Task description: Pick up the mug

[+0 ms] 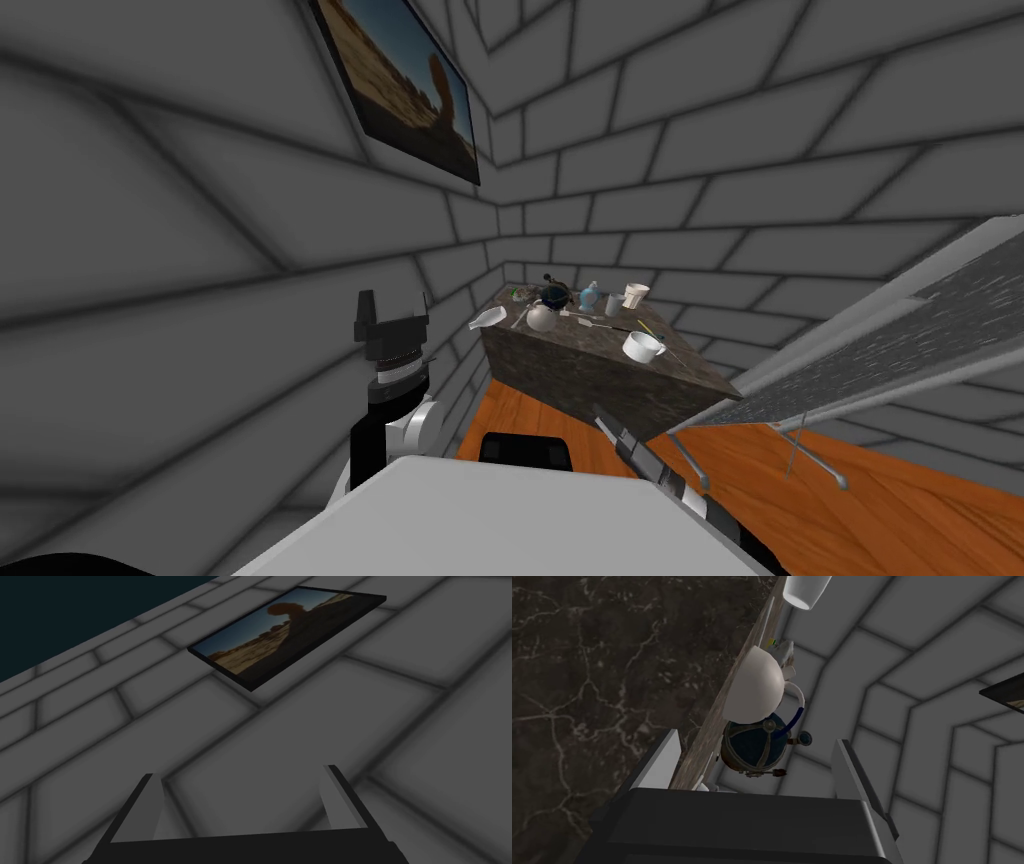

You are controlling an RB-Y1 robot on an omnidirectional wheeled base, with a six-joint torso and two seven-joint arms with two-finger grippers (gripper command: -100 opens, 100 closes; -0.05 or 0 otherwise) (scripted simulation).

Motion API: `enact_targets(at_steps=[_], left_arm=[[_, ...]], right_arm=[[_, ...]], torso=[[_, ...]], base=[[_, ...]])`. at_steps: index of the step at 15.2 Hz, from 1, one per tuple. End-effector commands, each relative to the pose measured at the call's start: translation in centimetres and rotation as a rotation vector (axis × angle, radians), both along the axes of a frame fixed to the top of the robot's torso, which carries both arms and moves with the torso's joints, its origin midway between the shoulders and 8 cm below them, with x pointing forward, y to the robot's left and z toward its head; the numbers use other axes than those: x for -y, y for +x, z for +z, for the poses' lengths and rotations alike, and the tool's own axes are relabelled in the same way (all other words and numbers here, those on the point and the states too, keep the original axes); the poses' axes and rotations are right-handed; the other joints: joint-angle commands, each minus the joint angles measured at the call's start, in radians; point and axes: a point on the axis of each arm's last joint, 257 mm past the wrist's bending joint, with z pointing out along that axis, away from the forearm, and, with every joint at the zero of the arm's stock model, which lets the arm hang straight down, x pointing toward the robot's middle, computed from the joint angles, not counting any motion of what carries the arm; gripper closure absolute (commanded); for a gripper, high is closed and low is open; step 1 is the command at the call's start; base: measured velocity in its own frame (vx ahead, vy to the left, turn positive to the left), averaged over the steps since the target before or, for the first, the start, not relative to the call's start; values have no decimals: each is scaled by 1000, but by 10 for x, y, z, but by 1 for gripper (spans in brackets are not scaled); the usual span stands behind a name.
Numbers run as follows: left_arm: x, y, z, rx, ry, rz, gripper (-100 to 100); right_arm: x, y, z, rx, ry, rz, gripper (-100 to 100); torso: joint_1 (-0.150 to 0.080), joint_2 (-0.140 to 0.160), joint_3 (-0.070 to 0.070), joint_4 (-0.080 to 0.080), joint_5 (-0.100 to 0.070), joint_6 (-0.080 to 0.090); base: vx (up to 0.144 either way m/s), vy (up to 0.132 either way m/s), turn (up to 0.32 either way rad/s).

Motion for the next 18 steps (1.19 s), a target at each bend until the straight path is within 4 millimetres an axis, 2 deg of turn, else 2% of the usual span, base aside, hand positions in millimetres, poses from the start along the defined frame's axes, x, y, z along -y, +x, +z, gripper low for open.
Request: enact_targets(at_steps=[1,2,5,6,8,9,12,13,16,17,18], left_arm=[[0,0,0,0,0,0,0],[0,0,0,0,0,0,0],[0,0,0,0,0,0,0],[0,0,0,0,0,0,0],[0,0,0,0,0,0,0],[0,0,0,0,0,0,0],[0,0,0,0,0,0,0],[0,0,0,0,0,0,0],[0,0,0,0,0,0,0],[0,0,0,0,0,0,0],[0,0,0,0,0,0,0]], right_arm=[[3,-7,-4,-20,-26,22,-100],[12,-27,-27,-101,-42,17,-100],[20,-31,-29,-114,-84,53,-100],[33,-54,-51,-198,-108,51,-100],[41,-57,-51,-209,-144,80,-100],[54,-80,-70,-288,-161,68,-100],[67,-84,-70,-302,-211,107,-100],[82,-108,-86,-380,-232,94,-100],[95,-111,-84,-393,-280,130,-100],[113,-135,-96,-469,-303,115,-100],[118,-136,-95,-473,-320,128,-100]], torso=[[0,0,0,0,0,0],[-1,0,0,0,0,0],[-1,0,0,0,0,0],[-2,0,0,0,-1,0],[0,-2,-1,0,0,0],[-1,-2,-1,0,0,0],[0,-2,-1,-1,0,0],[-1,-2,-1,0,0,0],[0,-2,-1,-1,0,0],[-2,-1,-1,0,0,0],[-1,-2,-1,0,0,-1]], base=[[3,25,-16],[4,48,198],[10,32,115],[27,44,128],[41,53,151],[41,55,156],[28,37,105],[40,50,161],[30,38,112],[37,41,165],[42,41,215]])
